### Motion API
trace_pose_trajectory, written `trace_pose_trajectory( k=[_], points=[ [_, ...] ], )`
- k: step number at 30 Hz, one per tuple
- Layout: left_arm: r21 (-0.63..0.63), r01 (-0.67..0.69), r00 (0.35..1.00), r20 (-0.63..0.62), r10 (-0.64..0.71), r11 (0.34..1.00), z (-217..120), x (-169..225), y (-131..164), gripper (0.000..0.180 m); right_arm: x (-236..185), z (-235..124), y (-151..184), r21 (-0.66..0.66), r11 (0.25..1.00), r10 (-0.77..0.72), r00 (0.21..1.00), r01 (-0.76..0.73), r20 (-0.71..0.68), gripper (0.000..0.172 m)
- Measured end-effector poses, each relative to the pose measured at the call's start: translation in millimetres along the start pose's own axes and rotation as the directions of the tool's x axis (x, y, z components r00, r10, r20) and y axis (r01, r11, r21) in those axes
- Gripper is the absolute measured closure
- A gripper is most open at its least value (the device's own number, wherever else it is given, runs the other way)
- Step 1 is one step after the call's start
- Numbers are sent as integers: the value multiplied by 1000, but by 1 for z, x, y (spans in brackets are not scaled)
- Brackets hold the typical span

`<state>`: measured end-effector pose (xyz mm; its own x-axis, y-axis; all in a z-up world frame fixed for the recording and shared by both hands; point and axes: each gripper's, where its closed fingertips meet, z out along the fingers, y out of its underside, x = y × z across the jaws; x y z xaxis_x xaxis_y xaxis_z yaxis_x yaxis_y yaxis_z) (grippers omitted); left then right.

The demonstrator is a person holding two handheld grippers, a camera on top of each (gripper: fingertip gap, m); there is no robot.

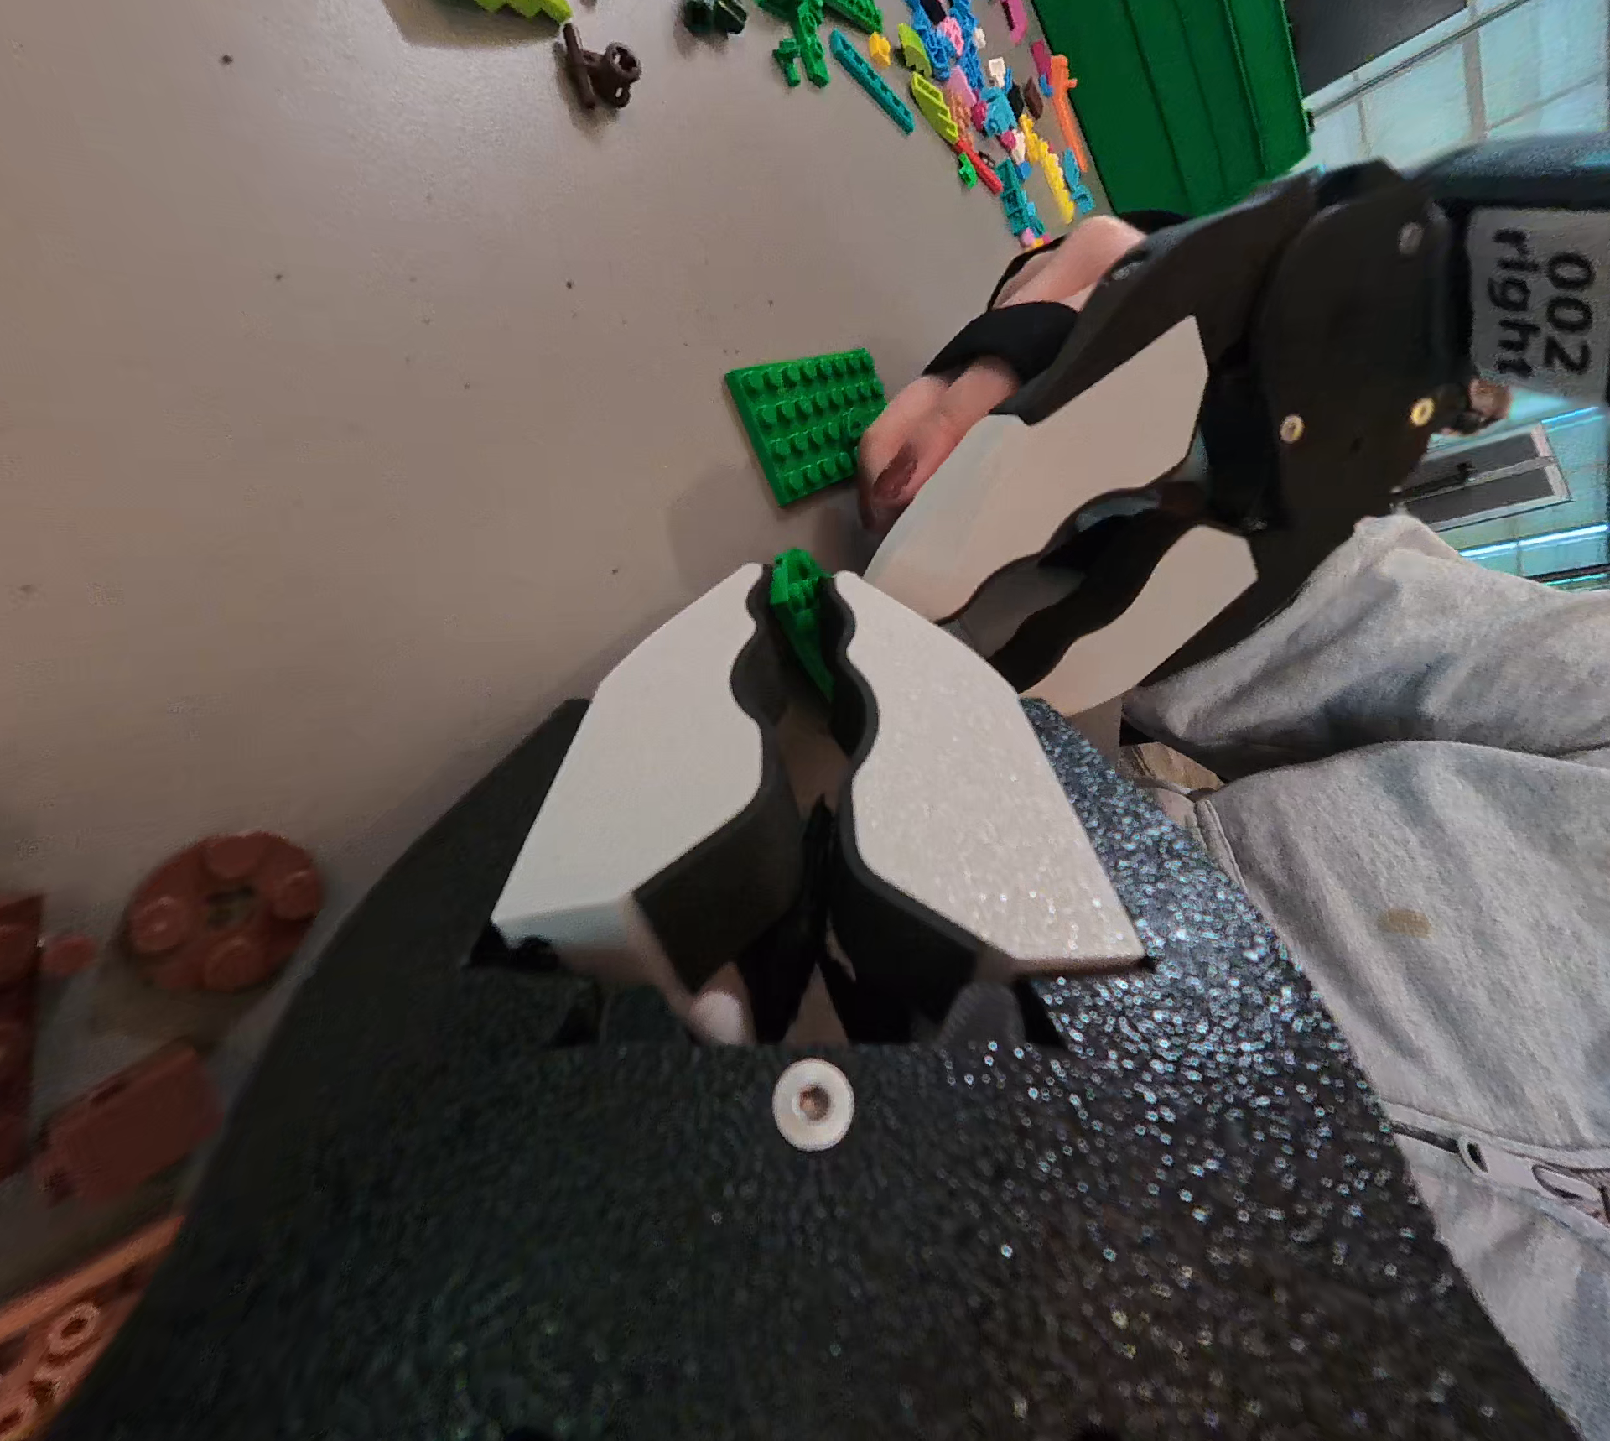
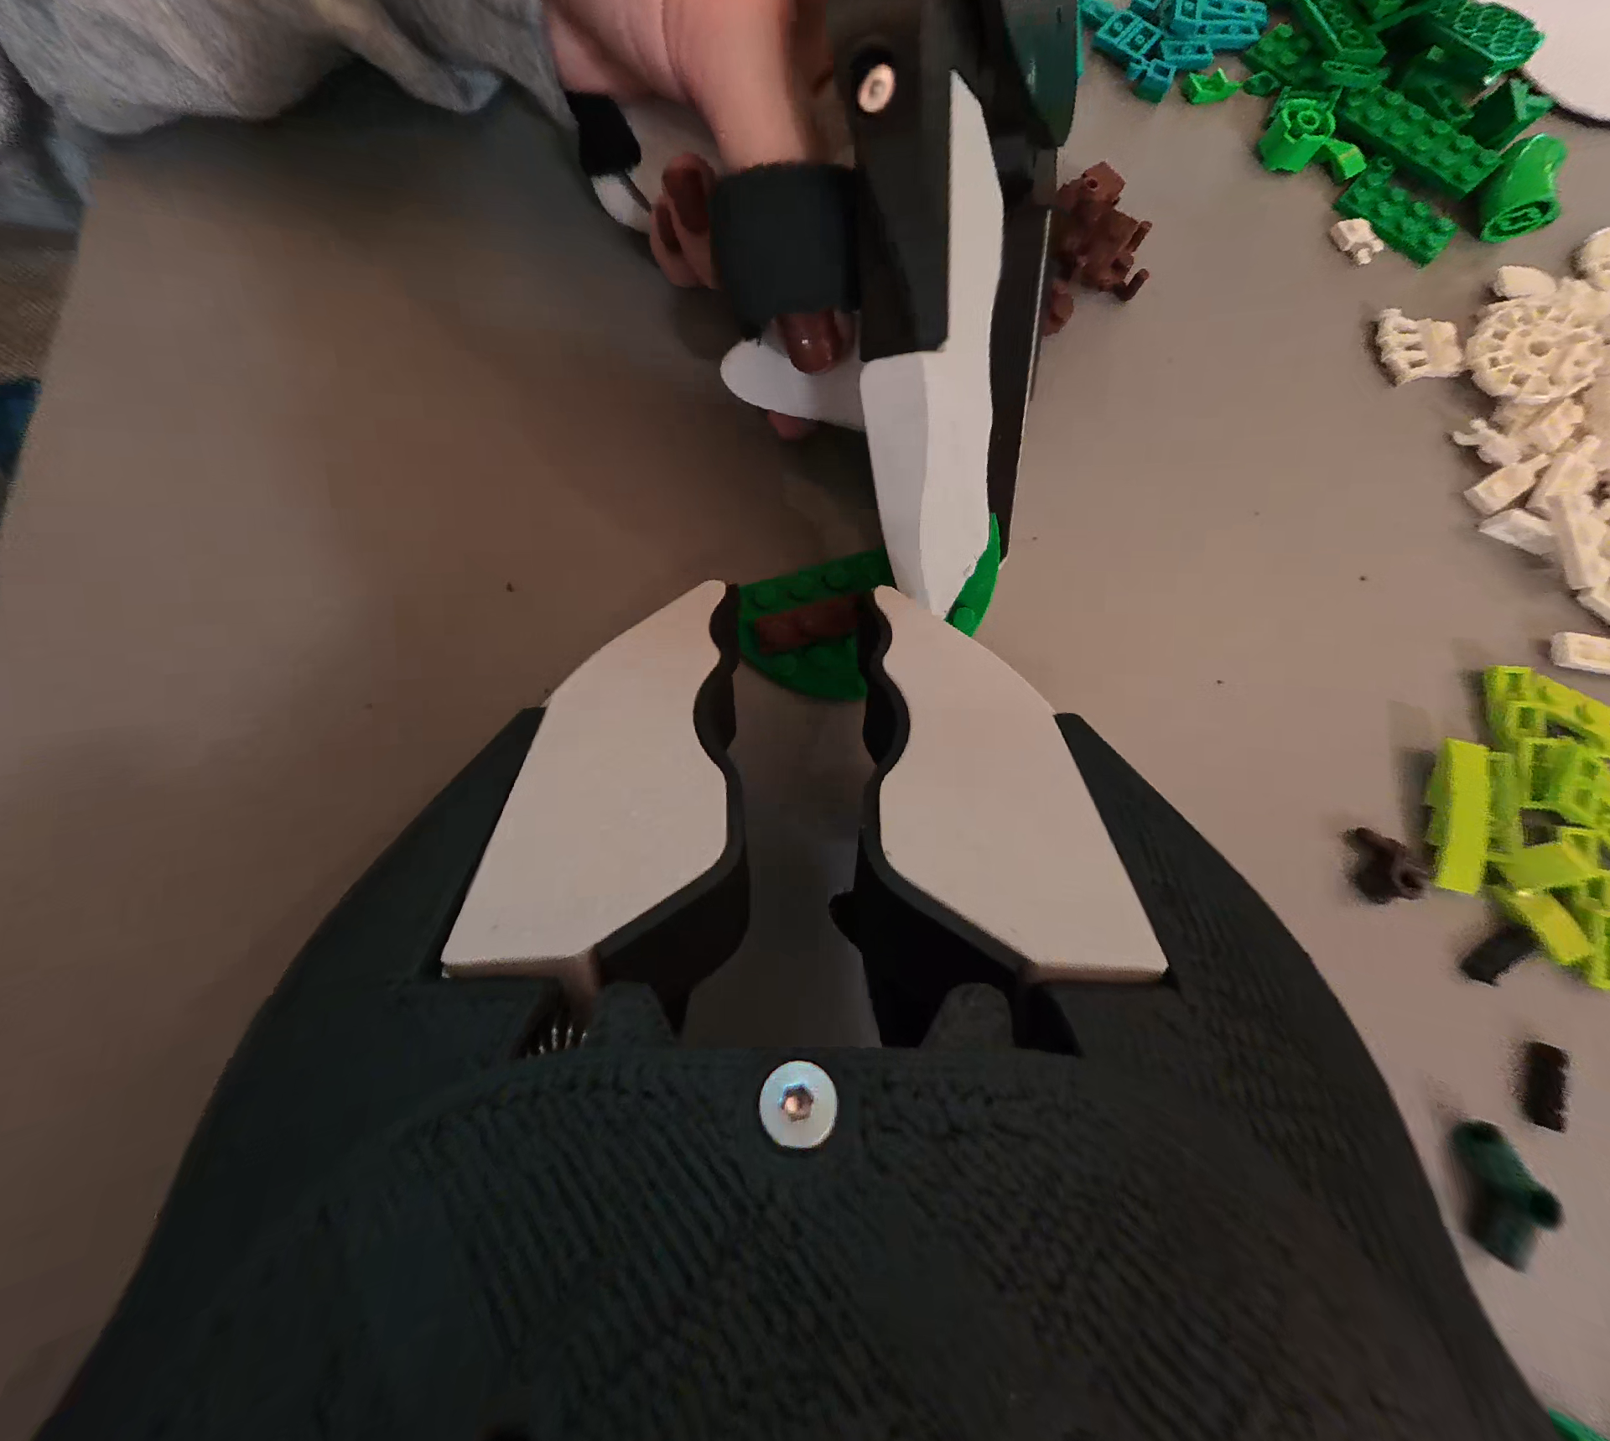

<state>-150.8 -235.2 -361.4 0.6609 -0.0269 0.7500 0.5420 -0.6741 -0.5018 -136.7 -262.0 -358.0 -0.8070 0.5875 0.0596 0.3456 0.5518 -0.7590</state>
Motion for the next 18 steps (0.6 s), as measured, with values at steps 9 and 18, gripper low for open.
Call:
trace_pose_trajectory(
  k=[9, 18],
  points=[
    [-30, -31, 999, -10, 31, 999, 2, 3, 4, 174, -7, -4, -2, 67, 994, 81, 990, -89, 117, 147],
    [-53, -51, 998, -24, 50, 997, 4, 7, 8, 174, -13, -7, -2, 90, 990, 95, 981, -111, 171, 148]
  ],
)
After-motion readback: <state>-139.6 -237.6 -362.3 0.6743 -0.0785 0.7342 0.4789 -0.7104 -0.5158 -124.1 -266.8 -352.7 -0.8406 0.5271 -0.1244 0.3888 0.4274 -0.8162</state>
